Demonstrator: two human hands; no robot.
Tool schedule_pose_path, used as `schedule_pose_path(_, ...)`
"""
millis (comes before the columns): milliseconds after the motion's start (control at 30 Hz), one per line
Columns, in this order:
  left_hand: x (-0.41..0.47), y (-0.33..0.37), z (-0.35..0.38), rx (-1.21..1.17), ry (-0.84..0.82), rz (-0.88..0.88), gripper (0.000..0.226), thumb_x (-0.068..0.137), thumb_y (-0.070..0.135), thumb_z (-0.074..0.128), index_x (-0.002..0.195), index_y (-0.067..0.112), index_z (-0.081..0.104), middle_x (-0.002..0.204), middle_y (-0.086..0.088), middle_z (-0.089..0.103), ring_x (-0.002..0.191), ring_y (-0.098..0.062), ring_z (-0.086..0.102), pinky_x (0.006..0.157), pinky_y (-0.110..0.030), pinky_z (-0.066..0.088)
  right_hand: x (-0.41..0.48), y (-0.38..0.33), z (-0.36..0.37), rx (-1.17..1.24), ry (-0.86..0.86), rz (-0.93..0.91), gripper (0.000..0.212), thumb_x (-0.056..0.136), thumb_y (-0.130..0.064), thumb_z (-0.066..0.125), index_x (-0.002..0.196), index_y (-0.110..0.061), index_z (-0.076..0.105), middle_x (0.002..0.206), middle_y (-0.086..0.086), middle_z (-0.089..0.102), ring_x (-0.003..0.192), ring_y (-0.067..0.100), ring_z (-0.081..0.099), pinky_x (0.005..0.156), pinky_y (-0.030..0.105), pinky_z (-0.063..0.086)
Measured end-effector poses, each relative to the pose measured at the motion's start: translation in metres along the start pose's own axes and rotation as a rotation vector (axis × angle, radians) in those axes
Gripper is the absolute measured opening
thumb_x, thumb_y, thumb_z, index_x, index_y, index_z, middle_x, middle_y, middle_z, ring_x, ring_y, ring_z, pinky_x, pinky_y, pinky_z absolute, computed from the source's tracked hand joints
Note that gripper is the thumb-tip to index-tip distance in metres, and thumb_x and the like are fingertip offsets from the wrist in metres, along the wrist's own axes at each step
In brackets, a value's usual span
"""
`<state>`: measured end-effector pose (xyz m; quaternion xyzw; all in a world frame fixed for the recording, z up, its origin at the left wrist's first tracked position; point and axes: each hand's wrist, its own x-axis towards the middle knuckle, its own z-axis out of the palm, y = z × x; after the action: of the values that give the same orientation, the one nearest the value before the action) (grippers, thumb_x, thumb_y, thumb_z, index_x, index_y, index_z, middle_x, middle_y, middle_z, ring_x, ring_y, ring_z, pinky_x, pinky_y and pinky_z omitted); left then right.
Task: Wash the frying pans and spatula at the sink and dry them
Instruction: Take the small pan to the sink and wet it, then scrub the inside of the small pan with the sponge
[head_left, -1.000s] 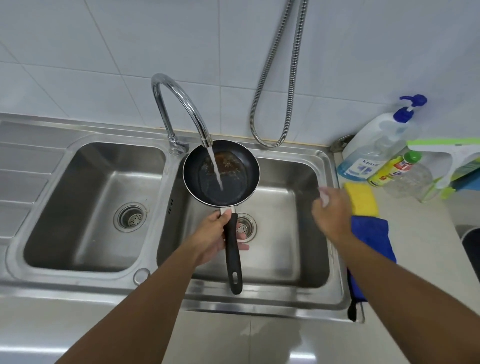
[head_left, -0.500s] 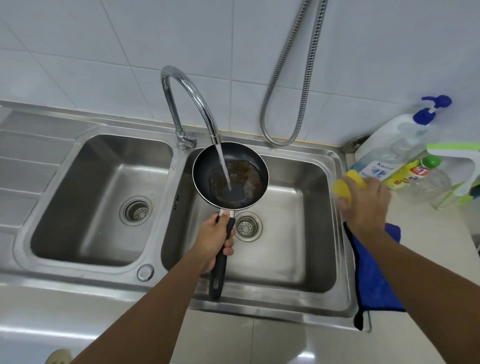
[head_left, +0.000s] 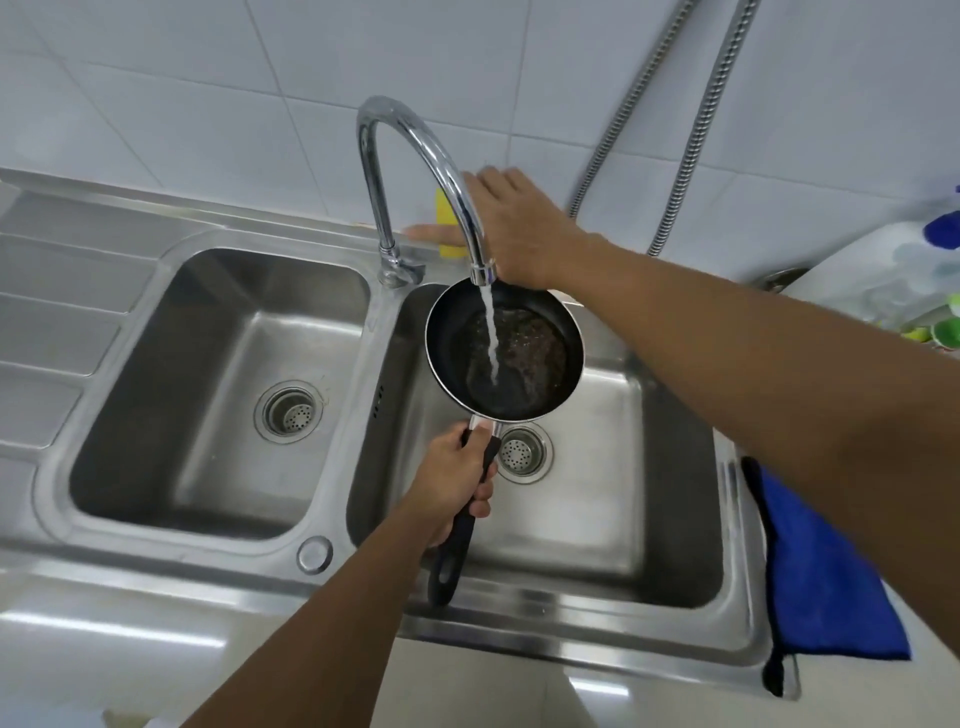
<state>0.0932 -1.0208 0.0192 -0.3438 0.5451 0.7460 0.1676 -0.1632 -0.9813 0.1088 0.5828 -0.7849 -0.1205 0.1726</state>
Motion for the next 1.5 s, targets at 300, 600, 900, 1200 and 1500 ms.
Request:
schedule_pose_path(300, 0.009, -0.009, -0.007, -0.014, -0.015, -0.011, 0.032, 0.108, 0.041, 0.05, 0.092, 0.013, 0.05, 0.07, -0.007, 0.046, 0.044, -0.012, 0.034, 0.039, -0.021, 0.029, 0.032, -0.013, 0.016, 0.034, -0.068, -0.153, 0.049, 0.1, -0.06, 0.019, 0.145, -0.047, 0.034, 0.142, 0.014, 0.049, 0.119, 0.033, 0.05, 0.093, 0.044, 0.039)
schedule_pose_path(600, -0.002, -0.011, -0.01, -0.004, -0.012, -0.033, 0.028, 0.109, 0.039, 0.047, 0.098, 0.013, 0.049, 0.068, -0.005, 0.047, 0.043, -0.011, 0.032, 0.038, -0.02, 0.027, -0.047, -0.043, 0.012, 0.543, -0.012, 0.583, 0.063, 0.074, -0.036, 0.069, 0.132, -0.025, 0.046, 0.119, 0.009, 0.052, 0.105, 0.03, 0.052, 0.088, 0.042, 0.046)
schedule_pose_path(900, -0.022, -0.011, -0.004, 0.09, -0.011, 0.014, 0.031, 0.109, 0.04, 0.046, 0.097, 0.012, 0.048, 0.068, -0.005, 0.047, 0.043, -0.012, 0.031, 0.039, -0.021, 0.028, -0.086, -0.112, 0.045, 1.0, -0.116, 0.676, 0.043, 0.087, -0.021, 0.075, 0.129, -0.022, 0.068, 0.139, 0.007, 0.051, 0.125, 0.029, 0.047, 0.112, 0.036, 0.034)
schedule_pose_path(1200, -0.027, -0.007, -0.011, 0.106, -0.002, 0.023, 0.027, 0.111, 0.035, 0.043, 0.096, 0.012, 0.046, 0.068, -0.008, 0.044, 0.043, -0.013, 0.028, 0.039, -0.019, 0.025, -0.132, -0.103, 0.018, 0.966, -0.307, 0.493, 0.022, 0.071, -0.012, 0.082, 0.093, -0.014, 0.083, 0.119, 0.003, 0.065, 0.108, 0.02, 0.054, 0.092, 0.012, 0.032)
schedule_pose_path(1500, -0.039, -0.013, 0.003, 0.157, -0.056, 0.015, 0.031, 0.11, 0.038, 0.046, 0.095, 0.011, 0.049, 0.068, -0.006, 0.048, 0.044, -0.012, 0.033, 0.038, -0.022, 0.027, -0.119, -0.066, 0.039, 0.549, -0.17, 0.527, 0.019, 0.087, -0.009, 0.069, 0.103, -0.011, 0.08, 0.124, 0.012, 0.057, 0.115, 0.035, 0.047, 0.096, 0.046, 0.04)
